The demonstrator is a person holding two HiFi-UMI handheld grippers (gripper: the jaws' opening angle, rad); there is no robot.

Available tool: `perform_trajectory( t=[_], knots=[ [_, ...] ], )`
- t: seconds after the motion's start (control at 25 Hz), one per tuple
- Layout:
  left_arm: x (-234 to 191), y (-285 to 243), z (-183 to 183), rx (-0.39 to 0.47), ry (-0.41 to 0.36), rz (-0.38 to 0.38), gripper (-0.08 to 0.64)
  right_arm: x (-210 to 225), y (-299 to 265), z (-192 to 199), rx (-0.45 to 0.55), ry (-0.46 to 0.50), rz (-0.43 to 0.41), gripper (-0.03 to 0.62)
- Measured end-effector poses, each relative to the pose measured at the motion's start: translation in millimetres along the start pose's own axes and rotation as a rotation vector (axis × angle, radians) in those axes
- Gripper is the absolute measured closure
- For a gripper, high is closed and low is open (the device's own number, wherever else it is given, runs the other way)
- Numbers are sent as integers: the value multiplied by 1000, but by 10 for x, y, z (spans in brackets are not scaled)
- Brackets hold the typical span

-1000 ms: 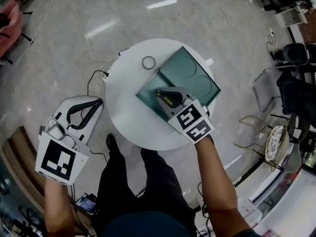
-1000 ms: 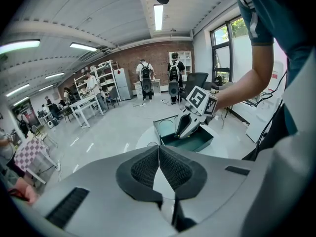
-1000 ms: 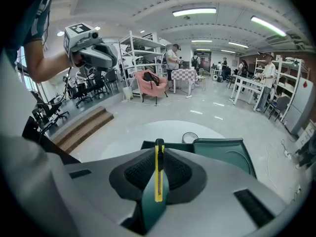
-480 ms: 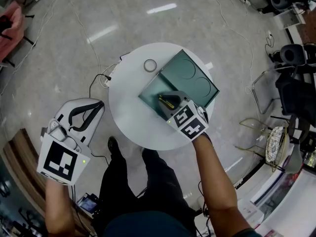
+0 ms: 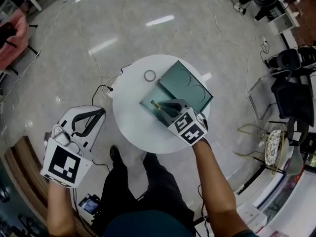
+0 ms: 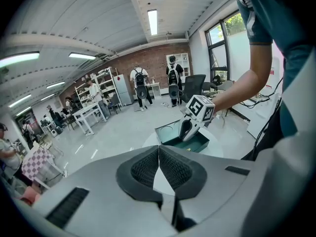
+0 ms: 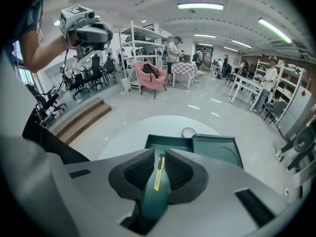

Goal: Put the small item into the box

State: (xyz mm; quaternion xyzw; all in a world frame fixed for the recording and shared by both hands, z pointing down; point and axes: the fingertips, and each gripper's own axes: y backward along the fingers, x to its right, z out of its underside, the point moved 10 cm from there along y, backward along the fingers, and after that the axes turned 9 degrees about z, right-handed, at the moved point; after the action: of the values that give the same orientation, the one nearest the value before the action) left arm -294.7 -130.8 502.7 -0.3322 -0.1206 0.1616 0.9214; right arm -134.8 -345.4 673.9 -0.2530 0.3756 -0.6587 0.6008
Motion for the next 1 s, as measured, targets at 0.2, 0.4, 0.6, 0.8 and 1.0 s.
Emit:
perform_trajectory(
  t=[0.2,0.4,0.6,0.8,1.0],
  knots=[
    [79,351,-292,15,-38,-14,540,13,655,-353,103,-38,78,520],
    [185,801,-500,31,-83,-27,540,-133,1405,-845,259,-65,158,522],
    [304,1232,-758,66,-121,-55,540,-246,2224,-1341,407,-53,245,535],
    [408,1687,-924,101,-146,-85,540,-476,2995,-1765,525,54,330,554],
    [479,2137,-1088,150,-153,-115,540,-735,3622,-2087,597,80,371,555]
  ],
)
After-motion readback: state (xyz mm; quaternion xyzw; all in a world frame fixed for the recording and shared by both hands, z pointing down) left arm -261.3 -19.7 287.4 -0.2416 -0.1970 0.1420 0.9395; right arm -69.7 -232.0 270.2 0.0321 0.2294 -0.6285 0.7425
